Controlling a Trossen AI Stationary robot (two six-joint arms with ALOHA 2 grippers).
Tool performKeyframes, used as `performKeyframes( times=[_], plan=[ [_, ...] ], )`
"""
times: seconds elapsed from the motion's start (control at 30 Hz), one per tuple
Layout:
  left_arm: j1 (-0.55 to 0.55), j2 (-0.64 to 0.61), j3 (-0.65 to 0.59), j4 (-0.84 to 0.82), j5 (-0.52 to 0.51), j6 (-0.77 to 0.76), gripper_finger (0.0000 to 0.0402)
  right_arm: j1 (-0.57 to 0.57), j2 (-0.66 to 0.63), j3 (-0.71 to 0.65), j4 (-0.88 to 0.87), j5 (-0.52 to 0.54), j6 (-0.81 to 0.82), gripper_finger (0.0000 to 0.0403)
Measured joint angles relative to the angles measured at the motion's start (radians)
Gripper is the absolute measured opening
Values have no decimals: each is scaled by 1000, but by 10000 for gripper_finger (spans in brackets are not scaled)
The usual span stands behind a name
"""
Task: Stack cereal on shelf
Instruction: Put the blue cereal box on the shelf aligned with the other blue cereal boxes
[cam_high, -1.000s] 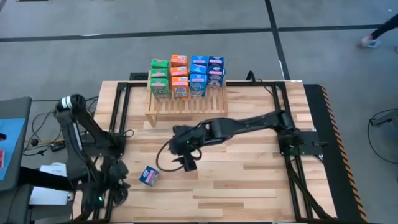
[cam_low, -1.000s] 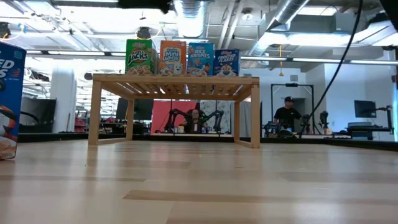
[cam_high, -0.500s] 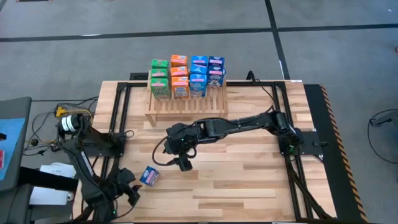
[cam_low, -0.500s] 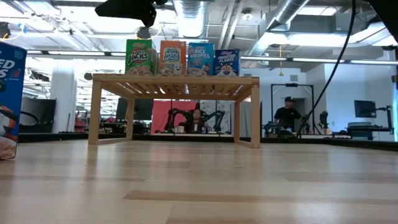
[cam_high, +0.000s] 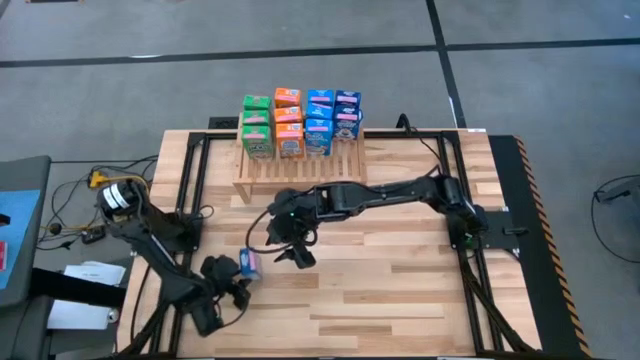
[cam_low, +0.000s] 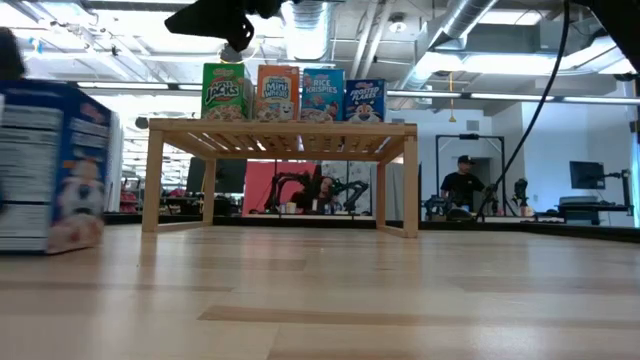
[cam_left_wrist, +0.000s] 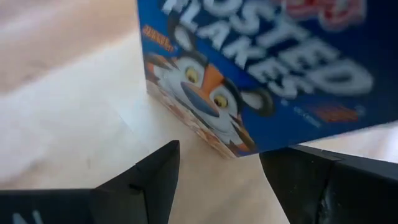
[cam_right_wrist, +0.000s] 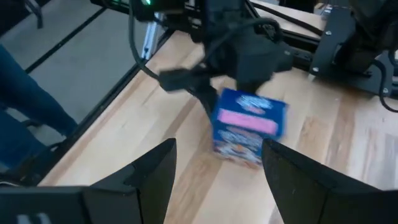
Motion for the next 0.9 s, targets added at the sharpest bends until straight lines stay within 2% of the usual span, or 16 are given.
performKeyframes(
  times=[0.1, 0.27, 0.4, 0.5, 0.6, 0.7, 0.9],
  plan=[
    [47, 0, -21, 20, -15, 26, 210, -18, 2, 0, 4, -41, -19, 260],
    [96, 0, -23, 14, 45, 95, 210, -57, 3, 0, 10, -50, -76, 260],
    [98, 0, -23, -2, -27, -2, 210, -102, 4, 0, 53, -51, -131, 260],
    [98, 0, -23, -65, -42, -116, 210, -131, 24, 3, 139, -105, -164, 260],
    [97, 0, -23, -170, 24, -242, 210, -151, 46, -3, 167, -180, -173, 260],
    [107, 0, -23, -217, 103, -259, 210, -156, 95, 4, 228, -196, -189, 260],
    [133, 0, -23, -298, 114, -250, 210, -171, 149, -1, 210, -265, -190, 260]
  ],
)
